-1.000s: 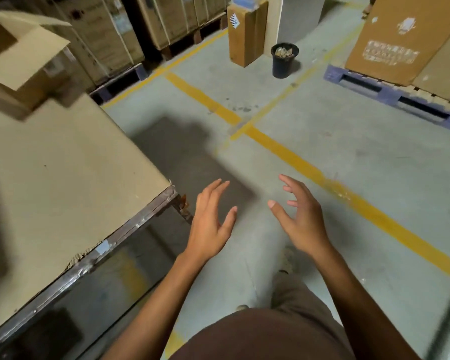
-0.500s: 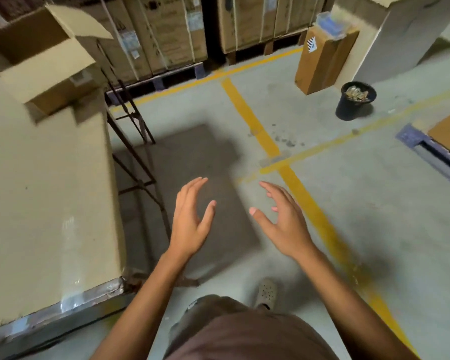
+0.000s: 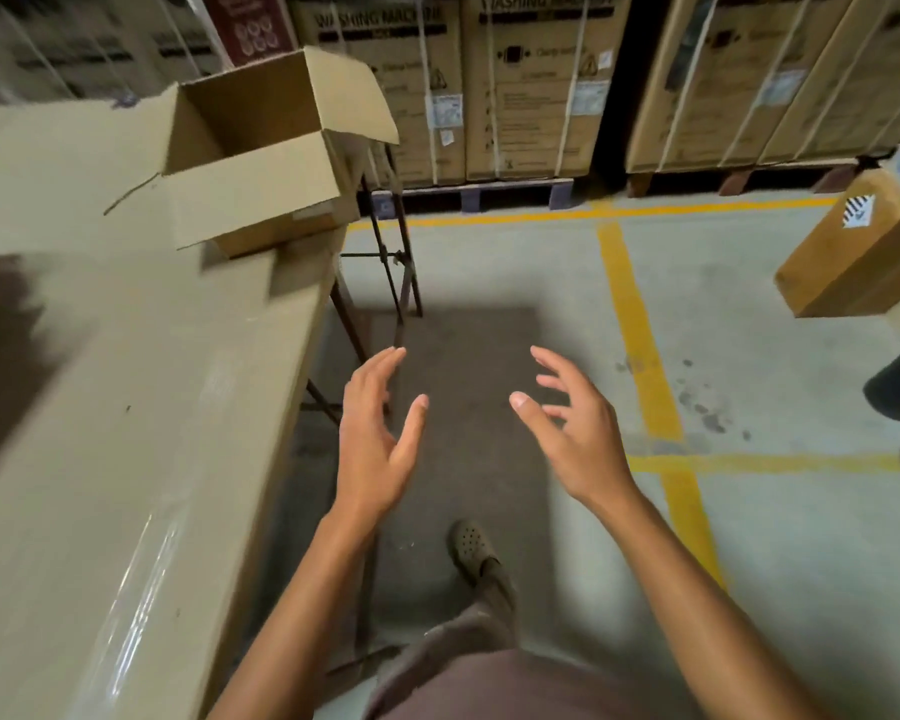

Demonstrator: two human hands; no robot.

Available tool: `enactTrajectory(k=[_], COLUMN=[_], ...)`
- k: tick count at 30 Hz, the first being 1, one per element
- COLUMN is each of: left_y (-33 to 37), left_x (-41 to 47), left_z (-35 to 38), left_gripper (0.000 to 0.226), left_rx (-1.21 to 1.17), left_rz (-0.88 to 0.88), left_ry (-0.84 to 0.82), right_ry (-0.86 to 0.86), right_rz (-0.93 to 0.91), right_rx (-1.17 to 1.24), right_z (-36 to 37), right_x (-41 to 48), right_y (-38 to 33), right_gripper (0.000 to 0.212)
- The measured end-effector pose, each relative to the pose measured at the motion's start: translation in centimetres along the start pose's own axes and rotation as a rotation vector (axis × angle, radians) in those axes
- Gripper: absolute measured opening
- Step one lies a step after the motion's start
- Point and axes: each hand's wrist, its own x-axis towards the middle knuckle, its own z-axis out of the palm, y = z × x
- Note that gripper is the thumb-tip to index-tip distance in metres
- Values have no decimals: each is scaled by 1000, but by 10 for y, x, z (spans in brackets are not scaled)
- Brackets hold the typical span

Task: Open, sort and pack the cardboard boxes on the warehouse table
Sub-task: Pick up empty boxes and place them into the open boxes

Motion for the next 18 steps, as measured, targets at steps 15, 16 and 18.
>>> enactTrajectory(k=[15,16,18], left_y=[-65,-67,-78], left_x=[275,291,320], left_z=[-72,-79,-96], left_gripper=[39,38,36], left_rx=[310,333,382], left_rz=[-54,-51,-36], left_ry=[429,454,494], right_ry=[-224,-233,-231], right_rz=[-262,-290,-340], right_rx=[42,45,70], right_z=[99,107,123], right_x=[332,351,389], right_y=[-89,-96,-109], right_gripper=[52,50,43])
